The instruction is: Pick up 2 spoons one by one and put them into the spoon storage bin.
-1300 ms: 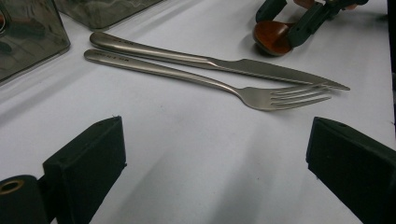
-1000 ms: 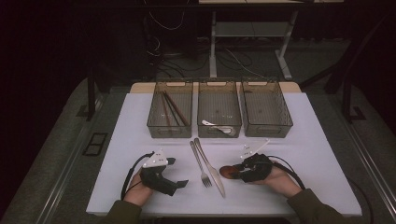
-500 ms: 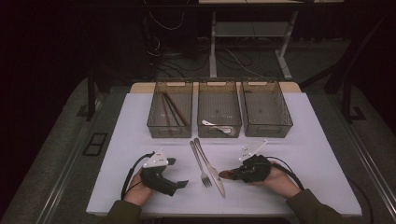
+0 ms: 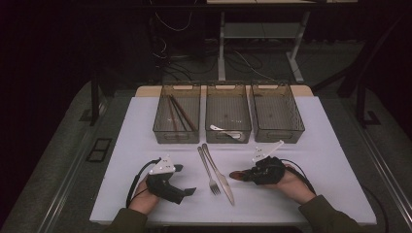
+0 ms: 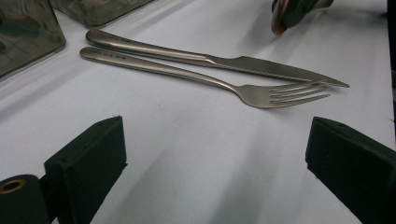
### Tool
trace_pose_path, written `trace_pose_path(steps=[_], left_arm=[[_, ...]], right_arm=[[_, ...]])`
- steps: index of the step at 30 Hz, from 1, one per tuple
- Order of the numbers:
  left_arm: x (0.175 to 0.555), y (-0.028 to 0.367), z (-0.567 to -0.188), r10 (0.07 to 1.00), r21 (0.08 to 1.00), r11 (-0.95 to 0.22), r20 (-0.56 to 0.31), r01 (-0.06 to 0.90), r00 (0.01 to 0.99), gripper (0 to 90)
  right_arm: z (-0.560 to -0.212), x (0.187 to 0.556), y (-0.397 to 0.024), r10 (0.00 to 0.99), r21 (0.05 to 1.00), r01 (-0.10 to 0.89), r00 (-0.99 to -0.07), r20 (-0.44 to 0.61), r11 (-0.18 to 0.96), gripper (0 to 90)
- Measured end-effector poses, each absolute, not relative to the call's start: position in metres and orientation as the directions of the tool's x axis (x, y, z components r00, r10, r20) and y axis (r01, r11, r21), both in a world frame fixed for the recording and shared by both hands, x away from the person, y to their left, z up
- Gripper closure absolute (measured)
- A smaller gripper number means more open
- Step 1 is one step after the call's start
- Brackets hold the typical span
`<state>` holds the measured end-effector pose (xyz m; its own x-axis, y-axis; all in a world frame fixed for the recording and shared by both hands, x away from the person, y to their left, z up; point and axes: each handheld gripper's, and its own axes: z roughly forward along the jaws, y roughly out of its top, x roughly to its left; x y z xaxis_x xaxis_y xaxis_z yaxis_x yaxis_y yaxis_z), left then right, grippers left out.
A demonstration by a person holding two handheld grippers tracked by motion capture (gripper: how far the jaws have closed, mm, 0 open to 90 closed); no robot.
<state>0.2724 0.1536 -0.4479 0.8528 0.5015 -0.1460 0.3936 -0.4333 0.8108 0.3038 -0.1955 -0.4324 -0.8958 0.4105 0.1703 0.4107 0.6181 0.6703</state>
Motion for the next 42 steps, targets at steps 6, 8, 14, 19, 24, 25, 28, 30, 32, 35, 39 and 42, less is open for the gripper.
trace_pose_path(steps=[6,8,14,19,24,25,28,30,32,35,39,42], left_arm=[[0.273,0.154,-0.448,0.502,0.811,-0.432,-0.148,0.395,0.852,3.9],[0.273,0.154,-0.448,0.503,0.810,-0.432,-0.148,0.396,0.851,4.0],[0.273,0.154,-0.449,0.503,0.810,-0.433,-0.147,0.396,0.851,4.0],[0.274,0.153,-0.449,0.504,0.808,-0.434,-0.148,0.397,0.851,4.0],[0.274,0.154,-0.449,0.504,0.809,-0.434,-0.148,0.398,0.851,4.1],[0.274,0.154,-0.449,0.504,0.808,-0.434,-0.148,0.398,0.851,4.1],[0.274,0.153,-0.449,0.504,0.808,-0.435,-0.147,0.397,0.851,4.1],[0.274,0.154,-0.449,0.504,0.808,-0.434,-0.148,0.398,0.851,4.1],[0.274,0.154,-0.449,0.504,0.809,-0.433,-0.148,0.398,0.851,4.1],[0.274,0.154,-0.449,0.504,0.809,-0.433,-0.149,0.398,0.851,4.1],[0.274,0.154,-0.449,0.505,0.808,-0.432,-0.151,0.400,0.850,4.1],[0.274,0.154,-0.449,0.504,0.809,-0.432,-0.150,0.399,0.850,4.1]], right_arm=[[-0.425,0.312,-0.198,0.430,0.700,0.413,-0.887,0.165,0.583,81.2],[-0.423,0.315,-0.199,0.438,0.708,0.415,-0.884,0.165,0.571,81.2],[-0.418,0.324,-0.200,0.462,0.735,0.427,-0.870,0.174,0.527,81.2],[-0.411,0.333,-0.200,0.486,0.757,0.435,-0.856,0.178,0.487,81.2],[-0.404,0.341,-0.202,0.506,0.777,0.434,-0.845,0.175,0.457,81.2],[-0.403,0.342,-0.202,0.511,0.780,0.436,-0.841,0.176,0.449,81.2],[-0.399,0.347,-0.203,0.524,0.788,0.436,-0.834,0.172,0.435,81.2],[-0.396,0.350,-0.203,0.532,0.795,0.434,-0.830,0.169,0.425,81.2],[-0.393,0.353,-0.204,0.536,0.803,0.433,-0.827,0.172,0.410,81.2],[-0.388,0.357,-0.204,0.543,0.812,0.431,-0.821,0.173,0.393,81.3],[-0.381,0.363,-0.205,0.553,0.827,0.428,-0.814,0.178,0.364,81.2],[-0.377,0.368,-0.206,0.554,0.838,0.420,-0.813,0.177,0.349,81.2]])
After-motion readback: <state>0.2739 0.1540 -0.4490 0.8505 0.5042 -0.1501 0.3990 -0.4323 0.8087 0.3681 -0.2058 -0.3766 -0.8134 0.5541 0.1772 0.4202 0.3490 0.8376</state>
